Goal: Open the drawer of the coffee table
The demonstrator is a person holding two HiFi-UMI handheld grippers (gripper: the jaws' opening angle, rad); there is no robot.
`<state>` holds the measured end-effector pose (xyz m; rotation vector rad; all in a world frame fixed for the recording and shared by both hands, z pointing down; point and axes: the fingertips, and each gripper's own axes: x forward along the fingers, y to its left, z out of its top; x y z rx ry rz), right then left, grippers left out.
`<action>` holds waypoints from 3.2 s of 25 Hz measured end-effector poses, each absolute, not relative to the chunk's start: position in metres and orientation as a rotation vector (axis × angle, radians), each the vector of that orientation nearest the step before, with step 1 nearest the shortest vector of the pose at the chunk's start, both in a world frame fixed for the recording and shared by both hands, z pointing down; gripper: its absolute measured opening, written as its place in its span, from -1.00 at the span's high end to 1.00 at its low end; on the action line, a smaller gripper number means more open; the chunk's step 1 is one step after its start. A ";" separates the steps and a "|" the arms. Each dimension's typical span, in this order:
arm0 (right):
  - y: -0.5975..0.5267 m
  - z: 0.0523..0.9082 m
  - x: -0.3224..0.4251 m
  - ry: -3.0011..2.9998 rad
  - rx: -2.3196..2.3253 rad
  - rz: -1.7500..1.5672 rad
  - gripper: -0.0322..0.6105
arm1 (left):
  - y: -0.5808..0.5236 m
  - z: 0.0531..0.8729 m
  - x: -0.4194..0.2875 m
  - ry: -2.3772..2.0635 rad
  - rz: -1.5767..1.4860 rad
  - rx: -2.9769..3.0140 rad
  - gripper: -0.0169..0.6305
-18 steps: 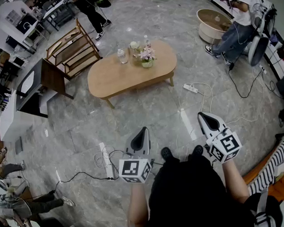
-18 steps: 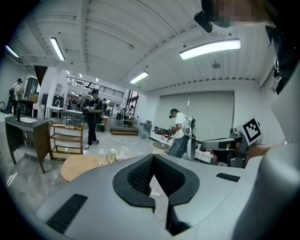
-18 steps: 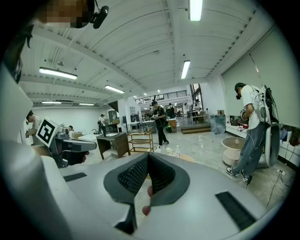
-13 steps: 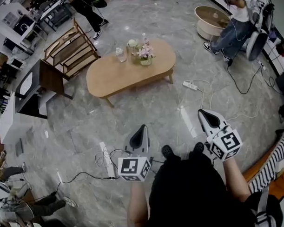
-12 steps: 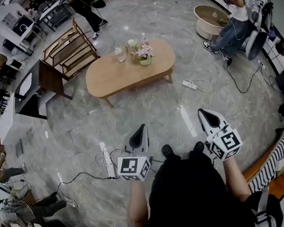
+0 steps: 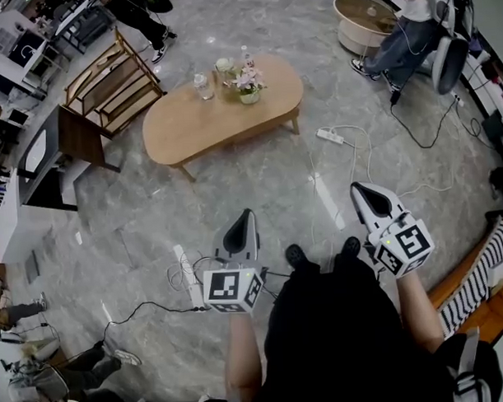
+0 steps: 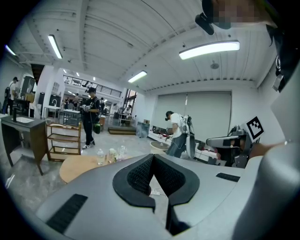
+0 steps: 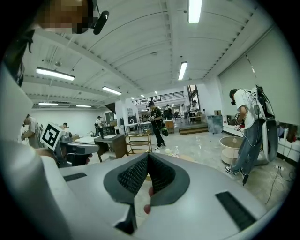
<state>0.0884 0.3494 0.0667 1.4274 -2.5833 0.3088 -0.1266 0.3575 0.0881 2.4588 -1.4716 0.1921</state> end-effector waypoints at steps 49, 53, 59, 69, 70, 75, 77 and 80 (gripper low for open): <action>0.033 0.187 0.133 -2.629 0.830 0.544 0.86 | 0.110 0.163 -0.039 -1.641 0.322 2.060 0.91; 0.022 0.227 0.125 -2.605 0.858 0.601 0.86 | 0.102 0.197 -0.044 -1.604 0.384 2.062 0.91; 0.013 0.284 0.100 -2.530 0.869 0.634 0.86 | 0.072 0.261 -0.049 -1.468 0.481 2.174 0.91; -0.015 0.414 0.064 -2.434 0.893 0.637 0.86 | 0.037 0.412 -0.056 -1.068 0.623 2.387 0.91; -0.018 0.429 0.063 -2.422 0.891 0.631 0.86 | 0.032 0.430 -0.060 -1.066 0.609 2.379 0.91; -0.029 0.507 0.060 -2.346 0.870 0.611 0.86 | 0.017 0.515 -0.082 -1.071 0.542 2.268 0.91; -0.036 0.537 0.062 -2.314 0.861 0.596 0.86 | 0.013 0.546 -0.088 -1.063 0.558 2.241 0.91; -0.046 0.579 0.066 -2.265 0.828 0.511 0.86 | 0.008 0.586 -0.096 -1.025 0.639 2.268 0.87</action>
